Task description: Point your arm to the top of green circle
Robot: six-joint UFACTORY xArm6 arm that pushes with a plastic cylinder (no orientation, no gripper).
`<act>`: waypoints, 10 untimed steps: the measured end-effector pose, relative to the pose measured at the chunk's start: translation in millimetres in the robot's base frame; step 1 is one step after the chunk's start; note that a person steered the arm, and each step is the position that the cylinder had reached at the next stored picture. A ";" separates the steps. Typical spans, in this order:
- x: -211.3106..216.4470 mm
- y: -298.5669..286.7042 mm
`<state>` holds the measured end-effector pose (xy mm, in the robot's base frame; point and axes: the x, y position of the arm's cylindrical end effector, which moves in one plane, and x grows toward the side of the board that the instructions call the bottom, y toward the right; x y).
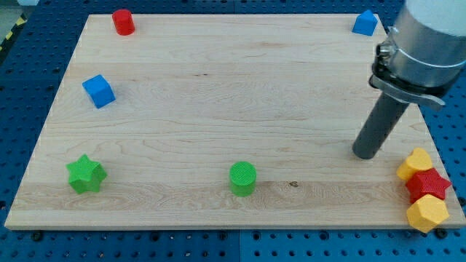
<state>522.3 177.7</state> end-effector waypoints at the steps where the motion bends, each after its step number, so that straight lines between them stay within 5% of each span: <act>1: -0.6 -24.7; 10: -11.2 -121.6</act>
